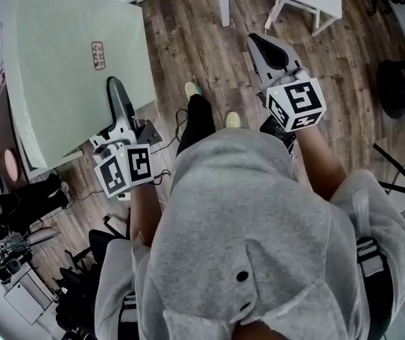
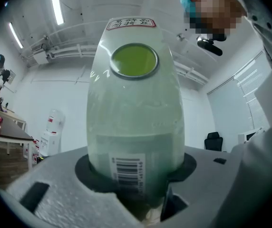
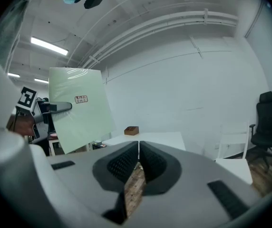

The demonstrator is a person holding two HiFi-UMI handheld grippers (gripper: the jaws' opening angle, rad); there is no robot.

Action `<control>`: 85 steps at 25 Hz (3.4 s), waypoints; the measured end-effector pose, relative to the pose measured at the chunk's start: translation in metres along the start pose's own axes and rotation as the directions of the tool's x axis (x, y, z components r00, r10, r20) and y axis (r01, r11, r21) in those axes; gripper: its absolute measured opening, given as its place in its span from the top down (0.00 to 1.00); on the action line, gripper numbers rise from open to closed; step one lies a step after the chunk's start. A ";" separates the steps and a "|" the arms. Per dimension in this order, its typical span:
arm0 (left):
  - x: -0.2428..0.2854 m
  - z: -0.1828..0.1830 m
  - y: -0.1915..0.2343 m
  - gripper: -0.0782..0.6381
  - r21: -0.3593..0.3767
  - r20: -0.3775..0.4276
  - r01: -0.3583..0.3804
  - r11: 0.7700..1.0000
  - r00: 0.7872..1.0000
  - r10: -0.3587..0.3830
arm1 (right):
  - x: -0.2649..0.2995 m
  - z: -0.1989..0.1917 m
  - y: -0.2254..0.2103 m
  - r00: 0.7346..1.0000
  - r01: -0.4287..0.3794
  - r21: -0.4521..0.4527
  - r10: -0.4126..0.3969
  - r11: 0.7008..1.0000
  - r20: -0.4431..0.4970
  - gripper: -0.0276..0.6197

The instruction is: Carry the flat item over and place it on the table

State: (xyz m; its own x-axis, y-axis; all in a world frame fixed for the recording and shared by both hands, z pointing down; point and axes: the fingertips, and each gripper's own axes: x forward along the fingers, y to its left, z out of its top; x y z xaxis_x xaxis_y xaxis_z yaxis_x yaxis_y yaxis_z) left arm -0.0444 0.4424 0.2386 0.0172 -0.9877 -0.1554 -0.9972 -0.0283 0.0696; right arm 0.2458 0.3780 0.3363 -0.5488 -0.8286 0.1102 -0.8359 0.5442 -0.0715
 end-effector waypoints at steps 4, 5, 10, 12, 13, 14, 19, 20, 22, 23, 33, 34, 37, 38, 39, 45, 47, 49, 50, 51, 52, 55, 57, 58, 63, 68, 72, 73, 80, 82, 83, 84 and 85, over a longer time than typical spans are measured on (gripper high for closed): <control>0.012 -0.005 0.008 0.52 -0.009 -0.010 -0.004 1.000 1.000 0.004 | 0.012 -0.007 -0.001 1.000 0.008 0.005 -0.007 1.000 -0.020 0.91; 0.016 -0.008 0.010 0.52 -0.017 -0.017 -0.005 1.000 1.000 0.004 | 0.015 -0.009 0.000 1.000 0.008 0.004 -0.008 1.000 -0.025 0.91; 0.040 -0.022 0.017 0.52 -0.046 -0.049 0.009 0.999 0.999 -0.012 | 0.028 -0.013 -0.007 0.999 0.030 0.003 -0.030 1.000 -0.044 0.91; 0.052 -0.026 0.019 0.52 -0.054 -0.055 0.015 0.998 0.998 -0.018 | 0.039 -0.013 -0.011 0.998 0.034 0.011 -0.033 0.999 -0.049 0.91; 0.059 -0.028 0.021 0.52 -0.056 -0.058 0.018 0.998 0.998 -0.021 | 0.045 -0.013 -0.013 0.998 0.033 0.010 -0.033 0.999 -0.052 0.91; 0.064 -0.030 0.022 0.52 -0.057 -0.062 0.020 0.998 0.998 -0.024 | 0.050 -0.013 -0.014 0.998 0.032 0.008 -0.032 0.999 -0.057 0.91; 0.090 -0.041 0.027 0.52 -0.070 -0.073 0.031 0.997 0.997 -0.036 | 0.076 -0.010 -0.025 0.997 0.040 0.012 -0.039 0.999 -0.066 0.91; 0.096 -0.043 0.030 0.52 -0.075 -0.075 0.029 0.997 0.997 -0.035 | 0.083 -0.008 -0.026 0.997 0.037 0.011 -0.037 0.999 -0.068 0.91; 0.108 -0.047 0.036 0.52 -0.086 -0.084 0.026 0.996 0.996 -0.033 | 0.098 -0.005 -0.028 0.997 0.030 0.001 -0.030 1.000 -0.077 0.91; 0.114 -0.049 0.039 0.52 -0.090 -0.088 0.027 0.996 0.995 -0.035 | 0.105 -0.004 -0.029 0.996 0.027 -0.005 -0.028 1.000 -0.082 0.91; 0.154 -0.059 0.060 0.52 -0.064 -0.082 0.042 0.997 0.996 -0.047 | 0.166 -0.004 -0.030 0.993 -0.002 -0.040 -0.003 0.999 -0.122 0.91; 0.159 -0.059 0.064 0.52 -0.064 -0.082 0.040 0.997 0.996 -0.045 | 0.176 -0.002 -0.028 0.992 -0.012 -0.047 0.006 0.999 -0.126 0.91; 0.179 -0.057 0.083 0.52 -0.072 -0.085 0.029 0.997 0.996 -0.035 | 0.208 0.008 -0.020 0.990 -0.039 -0.064 0.030 0.997 -0.137 0.91; 0.186 -0.057 0.089 0.52 -0.076 -0.088 0.025 0.997 0.996 -0.031 | 0.219 0.011 -0.018 0.989 -0.044 -0.065 0.035 0.997 -0.141 0.91; 0.193 -0.058 0.095 0.52 -0.080 -0.091 0.021 0.997 0.995 -0.029 | 0.228 0.013 -0.017 0.989 -0.047 -0.065 0.038 0.997 -0.144 0.91; 0.229 -0.063 0.128 0.52 -0.096 -0.102 0.012 0.995 0.995 -0.022 | 0.278 0.024 -0.010 0.986 -0.054 -0.074 0.041 0.996 -0.162 0.91; 0.239 -0.062 0.137 0.52 -0.104 -0.105 0.007 0.995 0.994 -0.018 | 0.291 0.028 -0.007 0.985 -0.055 -0.079 0.041 0.995 -0.167 0.91; 0.248 -0.062 0.145 0.52 -0.110 -0.105 0.007 0.994 0.994 -0.018 | 0.303 0.032 -0.005 0.984 -0.055 -0.084 0.040 0.995 -0.171 0.91; 0.252 -0.062 0.149 0.52 -0.110 -0.105 0.008 0.994 0.994 -0.020 | 0.309 0.033 -0.005 0.985 -0.053 -0.086 0.037 0.995 -0.171 0.91; 0.257 -0.063 0.152 0.52 -0.111 -0.106 0.009 0.994 0.994 -0.021 | 0.315 0.034 -0.005 0.985 -0.050 -0.088 0.034 0.995 -0.171 0.91; 0.262 -0.064 0.156 0.52 -0.113 -0.108 0.010 0.994 0.994 -0.023 | 0.321 0.035 -0.004 0.985 -0.048 -0.090 0.032 0.995 -0.172 0.91; 0.277 -0.068 0.168 0.52 -0.126 -0.112 0.014 0.992 0.993 -0.028 | 0.339 0.037 -0.001 0.984 -0.045 -0.097 0.027 0.994 -0.178 0.91; 0.288 -0.069 0.177 0.52 -0.133 -0.113 0.017 0.991 0.993 -0.032 | 0.351 0.039 0.000 0.983 -0.042 -0.103 0.023 0.994 -0.182 0.91; 0.292 -0.069 0.181 0.52 -0.137 -0.112 0.019 0.990 0.993 -0.035 | 0.357 0.040 0.001 0.983 -0.040 -0.106 0.020 0.994 -0.182 0.91; 0.303 -0.067 0.196 0.52 -0.147 -0.100 0.040 0.988 0.994 -0.055 | 0.374 0.043 0.011 0.984 -0.030 -0.132 0.006 0.991 -0.178 0.91; 0.303 -0.069 0.197 0.52 -0.183 -0.103 0.052 0.982 0.992 -0.072 | 0.378 0.046 0.018 0.985 -0.030 -0.155 0.002 0.988 -0.175 0.91; 0.304 -0.071 0.198 0.52 -0.196 -0.100 0.058 0.979 0.992 -0.079 | 0.381 0.048 0.021 0.986 -0.037 -0.182 0.006 0.983 -0.168 0.91; 0.305 -0.071 0.198 0.52 -0.198 -0.097 0.061 0.978 0.992 -0.081 | 0.381 0.048 0.022 0.986 -0.040 -0.189 0.008 0.981 -0.167 0.91; 0.303 -0.064 0.195 0.52 -0.182 -0.072 0.070 0.981 0.994 -0.084 | 0.378 0.052 0.024 0.988 -0.059 -0.224 0.025 0.973 -0.152 0.91; 0.302 -0.064 0.195 0.52 -0.174 -0.071 0.068 0.982 0.994 -0.082 | 0.379 0.051 0.023 0.988 -0.063 -0.226 0.029 0.972 -0.151 0.91; 0.303 -0.064 0.195 0.52 -0.173 -0.069 0.070 0.983 0.994 -0.083 | 0.379 0.050 0.022 0.988 -0.065 -0.228 0.031 0.972 -0.151 0.91; 0.303 -0.064 0.195 0.52 -0.174 -0.067 0.072 0.982 0.994 -0.085 | 0.380 0.050 0.021 0.988 -0.066 -0.230 0.031 0.971 -0.150 0.91; 0.304 -0.065 0.195 0.52 -0.175 -0.066 0.073 0.982 0.994 -0.086 | 0.380 0.051 0.020 0.989 -0.066 -0.232 0.032 0.970 -0.147 0.91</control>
State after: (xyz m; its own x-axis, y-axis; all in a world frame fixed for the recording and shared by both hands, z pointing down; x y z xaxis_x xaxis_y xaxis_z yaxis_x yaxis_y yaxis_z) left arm -0.2292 0.1271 0.2686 0.1074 -0.9896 -0.0958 -0.9650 -0.1270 0.2294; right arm 0.0205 0.0669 0.3264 -0.5689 -0.7826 0.2526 -0.7751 0.6129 0.1534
